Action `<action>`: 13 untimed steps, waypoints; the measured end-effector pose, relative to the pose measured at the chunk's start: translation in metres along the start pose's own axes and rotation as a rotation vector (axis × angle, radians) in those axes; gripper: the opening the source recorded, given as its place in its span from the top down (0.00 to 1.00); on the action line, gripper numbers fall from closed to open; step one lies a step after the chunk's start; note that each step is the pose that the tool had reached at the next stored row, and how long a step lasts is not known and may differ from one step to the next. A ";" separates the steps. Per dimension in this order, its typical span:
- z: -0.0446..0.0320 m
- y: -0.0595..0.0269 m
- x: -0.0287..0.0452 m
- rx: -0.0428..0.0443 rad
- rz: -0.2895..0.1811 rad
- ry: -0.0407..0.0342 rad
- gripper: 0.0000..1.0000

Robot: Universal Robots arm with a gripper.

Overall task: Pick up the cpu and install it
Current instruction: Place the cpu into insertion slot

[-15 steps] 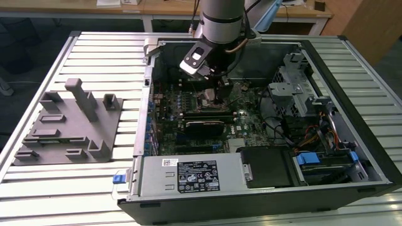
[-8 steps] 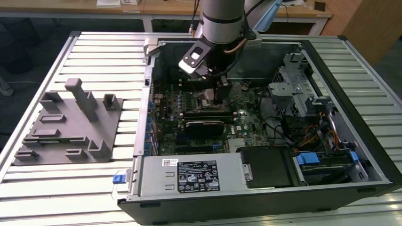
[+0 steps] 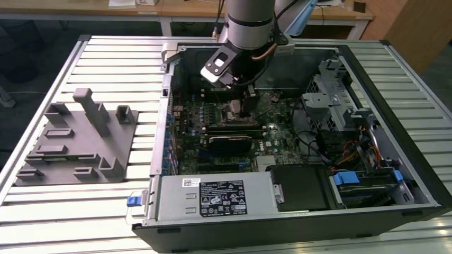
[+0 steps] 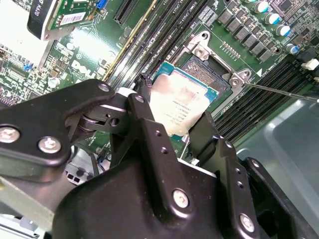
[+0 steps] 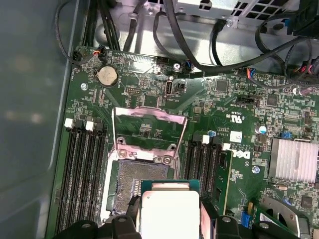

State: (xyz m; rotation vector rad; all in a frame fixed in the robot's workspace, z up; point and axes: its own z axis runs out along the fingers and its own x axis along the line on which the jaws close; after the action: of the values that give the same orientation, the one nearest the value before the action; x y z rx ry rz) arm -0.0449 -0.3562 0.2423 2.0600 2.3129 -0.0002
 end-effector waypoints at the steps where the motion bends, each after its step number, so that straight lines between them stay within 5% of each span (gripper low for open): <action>1: 0.0004 0.0000 0.0000 0.0002 0.010 -0.0001 0.45; 13: 0.0090 -0.0002 0.0012 0.0022 0.061 -0.0018 0.45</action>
State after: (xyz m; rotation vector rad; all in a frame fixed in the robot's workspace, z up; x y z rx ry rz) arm -0.0450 -0.3553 0.2332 2.1300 2.2488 -0.0024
